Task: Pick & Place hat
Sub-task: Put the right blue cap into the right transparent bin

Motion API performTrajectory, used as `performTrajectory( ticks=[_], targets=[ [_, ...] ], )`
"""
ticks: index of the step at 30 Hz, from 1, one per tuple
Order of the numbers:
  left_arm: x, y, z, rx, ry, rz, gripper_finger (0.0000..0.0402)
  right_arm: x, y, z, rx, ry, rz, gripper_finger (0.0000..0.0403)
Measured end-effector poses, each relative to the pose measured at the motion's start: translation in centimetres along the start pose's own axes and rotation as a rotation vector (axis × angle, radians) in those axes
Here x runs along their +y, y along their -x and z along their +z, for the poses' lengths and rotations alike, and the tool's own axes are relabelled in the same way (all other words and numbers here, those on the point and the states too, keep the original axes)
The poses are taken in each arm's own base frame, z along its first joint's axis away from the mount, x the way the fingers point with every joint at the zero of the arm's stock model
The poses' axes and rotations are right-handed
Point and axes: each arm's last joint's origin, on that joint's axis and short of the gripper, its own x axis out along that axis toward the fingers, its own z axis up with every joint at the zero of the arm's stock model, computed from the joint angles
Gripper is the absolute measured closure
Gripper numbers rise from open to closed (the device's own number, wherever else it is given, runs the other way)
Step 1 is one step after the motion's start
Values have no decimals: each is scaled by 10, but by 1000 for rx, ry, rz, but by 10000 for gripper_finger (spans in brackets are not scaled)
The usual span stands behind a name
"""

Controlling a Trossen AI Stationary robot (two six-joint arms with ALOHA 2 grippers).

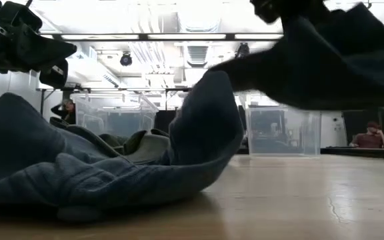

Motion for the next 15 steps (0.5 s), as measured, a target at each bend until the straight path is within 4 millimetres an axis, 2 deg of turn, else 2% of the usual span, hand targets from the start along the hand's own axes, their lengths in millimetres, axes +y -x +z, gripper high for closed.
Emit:
performTrajectory(
  ticks=[7,11,15],
  targets=[
    [0,0,0,0,0,0,401,4,53,10,-84,4,8,391],
    [0,0,0,0,0,0,401,2,77,18,-223,-22,-20,391],
    [0,0,0,0,0,0,401,-6,97,27,-432,-68,-114,391]
  ],
)
